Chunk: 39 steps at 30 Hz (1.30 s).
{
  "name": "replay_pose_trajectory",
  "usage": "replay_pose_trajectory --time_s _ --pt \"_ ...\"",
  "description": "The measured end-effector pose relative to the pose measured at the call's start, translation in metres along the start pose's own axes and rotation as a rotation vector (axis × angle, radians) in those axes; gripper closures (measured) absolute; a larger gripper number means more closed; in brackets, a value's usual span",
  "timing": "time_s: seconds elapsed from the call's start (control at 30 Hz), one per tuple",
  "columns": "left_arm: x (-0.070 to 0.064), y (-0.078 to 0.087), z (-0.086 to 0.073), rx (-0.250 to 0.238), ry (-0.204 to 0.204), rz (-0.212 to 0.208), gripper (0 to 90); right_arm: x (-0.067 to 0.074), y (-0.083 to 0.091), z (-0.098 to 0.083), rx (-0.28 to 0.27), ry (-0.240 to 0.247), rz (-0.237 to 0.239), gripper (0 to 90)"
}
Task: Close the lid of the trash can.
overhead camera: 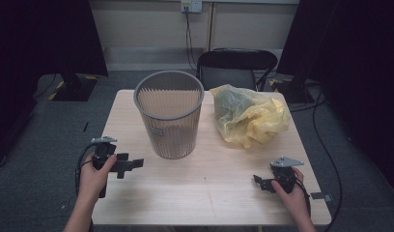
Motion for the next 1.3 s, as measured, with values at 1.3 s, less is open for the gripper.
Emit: replay_pose_trajectory --time_s 1.3 --pt "0.006 -0.011 -0.018 0.013 0.004 -0.006 18.4 0.0 0.0 0.0 0.0 0.0 0.0 12.1"
Point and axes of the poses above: each handheld gripper's, and its own axes: y roughly backward along the jaws, z roughly out of its top, x roughly to its left, the point moved 6 cm from there along -y, roughly forward along the jaws, and after that the axes turned 11 degrees about x, right-handed, at the moved point
